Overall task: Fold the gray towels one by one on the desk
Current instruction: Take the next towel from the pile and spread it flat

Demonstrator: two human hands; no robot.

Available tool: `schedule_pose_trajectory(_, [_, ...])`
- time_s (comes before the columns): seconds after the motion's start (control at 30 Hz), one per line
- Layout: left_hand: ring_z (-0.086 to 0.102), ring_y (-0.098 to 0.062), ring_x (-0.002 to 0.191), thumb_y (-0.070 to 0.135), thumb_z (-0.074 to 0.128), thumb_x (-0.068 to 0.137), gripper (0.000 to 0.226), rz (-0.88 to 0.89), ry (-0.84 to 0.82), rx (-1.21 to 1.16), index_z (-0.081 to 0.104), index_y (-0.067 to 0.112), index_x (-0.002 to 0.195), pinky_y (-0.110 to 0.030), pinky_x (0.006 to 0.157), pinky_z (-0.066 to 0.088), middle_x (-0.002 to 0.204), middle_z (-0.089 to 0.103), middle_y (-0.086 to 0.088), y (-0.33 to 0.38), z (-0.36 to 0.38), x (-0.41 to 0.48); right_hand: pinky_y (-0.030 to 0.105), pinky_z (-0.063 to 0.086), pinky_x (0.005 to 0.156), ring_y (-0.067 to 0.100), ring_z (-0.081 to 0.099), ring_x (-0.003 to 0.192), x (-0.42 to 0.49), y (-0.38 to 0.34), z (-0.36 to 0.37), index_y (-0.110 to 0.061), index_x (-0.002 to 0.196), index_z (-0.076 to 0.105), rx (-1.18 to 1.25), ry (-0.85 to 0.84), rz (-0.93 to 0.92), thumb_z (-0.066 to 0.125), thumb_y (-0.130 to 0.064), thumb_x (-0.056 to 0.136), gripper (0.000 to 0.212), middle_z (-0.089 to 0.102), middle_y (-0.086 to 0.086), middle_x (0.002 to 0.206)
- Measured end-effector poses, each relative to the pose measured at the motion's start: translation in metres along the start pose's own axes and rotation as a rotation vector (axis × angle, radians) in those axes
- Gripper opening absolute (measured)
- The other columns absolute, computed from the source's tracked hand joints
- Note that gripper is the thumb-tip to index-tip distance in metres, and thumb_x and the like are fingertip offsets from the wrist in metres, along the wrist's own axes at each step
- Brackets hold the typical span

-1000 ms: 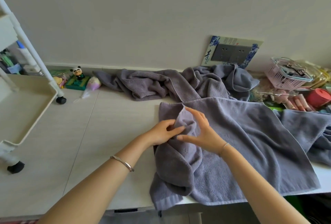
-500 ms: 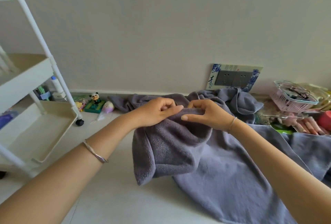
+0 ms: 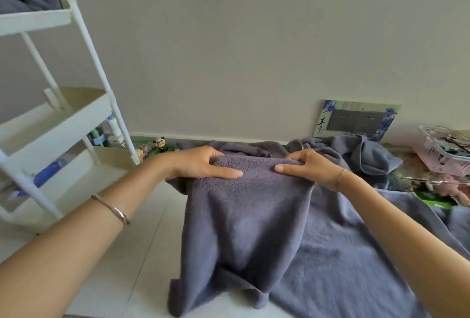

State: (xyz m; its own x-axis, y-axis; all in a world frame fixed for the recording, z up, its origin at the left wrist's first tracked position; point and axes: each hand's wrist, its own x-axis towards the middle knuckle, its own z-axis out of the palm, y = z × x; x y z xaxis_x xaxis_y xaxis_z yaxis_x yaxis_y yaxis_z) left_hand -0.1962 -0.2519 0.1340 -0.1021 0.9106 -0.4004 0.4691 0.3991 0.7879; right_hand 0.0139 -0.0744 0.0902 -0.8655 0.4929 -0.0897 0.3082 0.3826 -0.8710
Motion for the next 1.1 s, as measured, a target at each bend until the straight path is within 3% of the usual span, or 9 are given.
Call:
schedule_pose_trajectory(0.13, [0.067, -0.006, 0.096, 0.048, 0.068, 0.076, 0.038, -0.010, -0.003, -0.004, 0.071, 0.022, 0.102, -0.020, 0.086, 0.047, 0.100, 0.073, 0.008, -0.009, -0.029, -0.019, 0.015, 0.044, 0.065, 0.003, 0.054, 0.065, 0.022, -0.008, 0.017, -0.005, 0.071, 0.064, 0.074, -0.053, -0.015, 0.067, -0.046, 0.070, 0.041, 0.056, -0.006, 0.064])
schedule_pose_trajectory(0.2, [0.066, -0.005, 0.090, 0.056, 0.067, 0.075, 0.040, -0.035, 0.096, 0.122, 0.072, 0.022, 0.096, -0.019, 0.084, 0.046, 0.093, 0.073, 0.010, -0.017, -0.049, -0.017, 0.015, 0.044, 0.063, 0.003, 0.054, 0.064, 0.035, -0.015, 0.027, -0.007, 0.070, 0.063, 0.100, -0.056, -0.014, 0.069, -0.045, 0.072, 0.038, 0.056, -0.006, 0.065])
schedule_pose_trajectory(0.33, [0.050, -0.016, 0.070, 0.046, 0.068, 0.081, 0.034, 0.013, 0.636, 0.570, 0.058, 0.014, 0.080, -0.026, 0.057, 0.031, 0.070, 0.055, 0.005, -0.073, -0.080, 0.018, 0.019, 0.039, 0.061, 0.004, 0.045, 0.058, 0.090, -0.007, 0.060, -0.013, 0.066, 0.057, -0.105, 0.186, -0.053, 0.070, -0.040, 0.082, 0.033, 0.050, -0.008, 0.060])
schedule_pose_trajectory(0.43, [0.053, -0.030, 0.100, 0.025, 0.068, 0.084, 0.031, 0.000, 0.870, 0.668, 0.059, 0.013, 0.111, -0.034, 0.083, 0.038, 0.105, 0.062, -0.008, -0.135, -0.059, 0.049, 0.034, 0.047, 0.079, 0.017, 0.058, 0.081, 0.124, 0.023, 0.094, -0.016, 0.095, 0.064, -0.267, 0.417, 0.011, 0.066, -0.027, 0.086, 0.015, 0.064, 0.001, 0.084])
schedule_pose_trajectory(0.63, [0.026, -0.028, 0.139, 0.038, 0.031, 0.101, 0.052, -0.232, 0.510, 0.530, 0.024, 0.017, 0.148, -0.045, 0.114, 0.019, 0.154, 0.027, -0.006, -0.199, 0.063, 0.083, 0.040, 0.038, 0.101, 0.030, 0.051, 0.117, 0.099, 0.088, 0.180, -0.013, 0.120, 0.058, -0.456, 0.359, 0.004, 0.062, -0.027, 0.089, 0.035, 0.055, 0.007, 0.125])
schedule_pose_trajectory(0.77, [-0.010, -0.034, 0.145, 0.054, 0.008, 0.097, 0.061, -0.414, 0.345, 0.530, -0.007, 0.029, 0.151, -0.061, 0.111, -0.008, 0.159, -0.011, 0.000, -0.237, 0.112, 0.091, 0.035, 0.014, 0.118, 0.020, 0.029, 0.139, 0.074, 0.122, 0.209, -0.023, 0.136, 0.047, -0.533, 0.263, 0.047, 0.047, -0.039, 0.096, 0.043, 0.035, -0.001, 0.149])
schedule_pose_trajectory(0.93, [0.008, -0.040, 0.144, 0.064, -0.018, 0.080, 0.072, -0.304, 0.465, 0.725, -0.005, 0.035, 0.145, -0.065, 0.106, -0.005, 0.157, -0.002, 0.001, -0.269, 0.117, 0.088, 0.024, -0.006, 0.116, 0.013, 0.013, 0.145, 0.061, 0.152, 0.216, -0.031, 0.143, 0.035, -0.605, 0.083, 0.093, 0.023, -0.059, 0.094, 0.058, 0.020, -0.009, 0.156])
schedule_pose_trajectory(1.0, [0.025, -0.041, 0.140, 0.065, -0.024, 0.081, 0.079, -0.307, 0.465, 0.729, 0.011, 0.035, 0.145, -0.066, 0.105, 0.005, 0.156, 0.021, 0.000, -0.277, 0.109, 0.085, 0.023, 0.003, 0.116, 0.012, 0.021, 0.142, 0.059, 0.151, 0.214, -0.031, 0.141, 0.039, -0.535, 0.117, 0.038, 0.012, -0.073, 0.085, 0.075, 0.026, -0.010, 0.153])
schedule_pose_trajectory(1.1, [0.003, -0.035, 0.145, 0.068, -0.049, 0.049, 0.119, -0.383, 0.462, 0.665, -0.001, 0.030, 0.150, -0.061, 0.110, -0.009, 0.160, 0.008, -0.001, -0.271, 0.105, 0.092, 0.023, 0.018, 0.115, 0.010, 0.030, 0.137, 0.045, 0.144, 0.198, -0.032, 0.138, 0.045, -0.439, 0.231, -0.001, 0.030, -0.062, 0.091, 0.057, 0.034, -0.011, 0.149])
